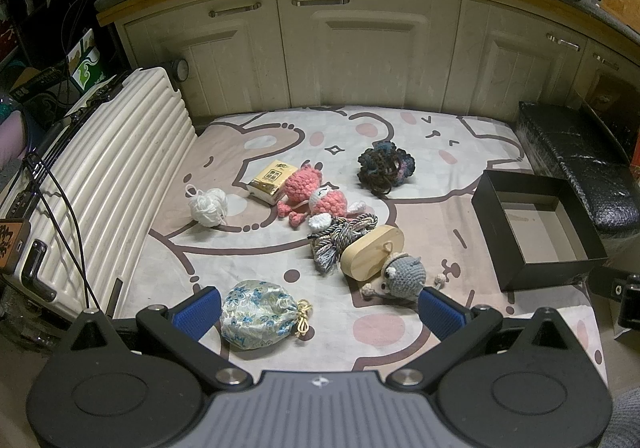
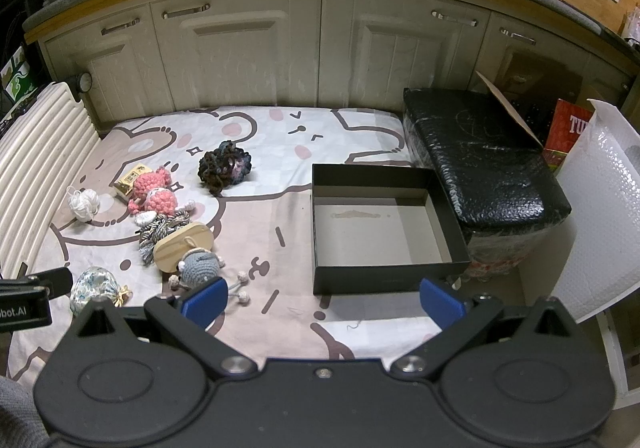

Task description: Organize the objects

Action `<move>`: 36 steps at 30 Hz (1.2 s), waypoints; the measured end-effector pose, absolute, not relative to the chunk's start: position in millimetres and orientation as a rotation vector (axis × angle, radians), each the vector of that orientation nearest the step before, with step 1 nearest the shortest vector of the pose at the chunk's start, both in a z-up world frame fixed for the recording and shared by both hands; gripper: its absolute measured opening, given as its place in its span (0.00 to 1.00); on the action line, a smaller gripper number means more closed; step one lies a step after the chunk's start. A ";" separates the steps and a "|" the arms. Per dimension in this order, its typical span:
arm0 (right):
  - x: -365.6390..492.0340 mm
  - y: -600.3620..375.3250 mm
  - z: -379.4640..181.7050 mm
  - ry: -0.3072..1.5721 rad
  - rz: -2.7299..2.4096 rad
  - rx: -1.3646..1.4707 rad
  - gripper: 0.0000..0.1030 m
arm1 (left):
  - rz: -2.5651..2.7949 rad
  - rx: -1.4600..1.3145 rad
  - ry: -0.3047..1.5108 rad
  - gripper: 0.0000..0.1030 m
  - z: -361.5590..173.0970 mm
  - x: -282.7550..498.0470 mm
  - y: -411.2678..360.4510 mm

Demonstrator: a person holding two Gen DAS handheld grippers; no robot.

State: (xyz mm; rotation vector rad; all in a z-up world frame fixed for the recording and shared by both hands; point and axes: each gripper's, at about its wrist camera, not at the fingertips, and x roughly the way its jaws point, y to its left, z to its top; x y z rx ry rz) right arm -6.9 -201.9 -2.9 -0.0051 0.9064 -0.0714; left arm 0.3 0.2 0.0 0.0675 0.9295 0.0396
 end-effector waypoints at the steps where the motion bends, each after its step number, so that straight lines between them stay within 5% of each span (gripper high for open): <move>1: -6.5 -202.8 -2.9 0.907 -0.071 -0.005 1.00 | 0.040 0.068 0.929 1.00 0.0 0.3 0.3; 25: 17.8 -179.1 32.0 0.753 0.062 -0.039 1.00 | 0.151 0.060 0.702 1.00 57.2 9.4 39.2; 36: 68.4 -166.6 35.3 0.689 0.161 0.056 1.00 | 0.181 0.057 0.657 1.00 41.7 27.4 72.7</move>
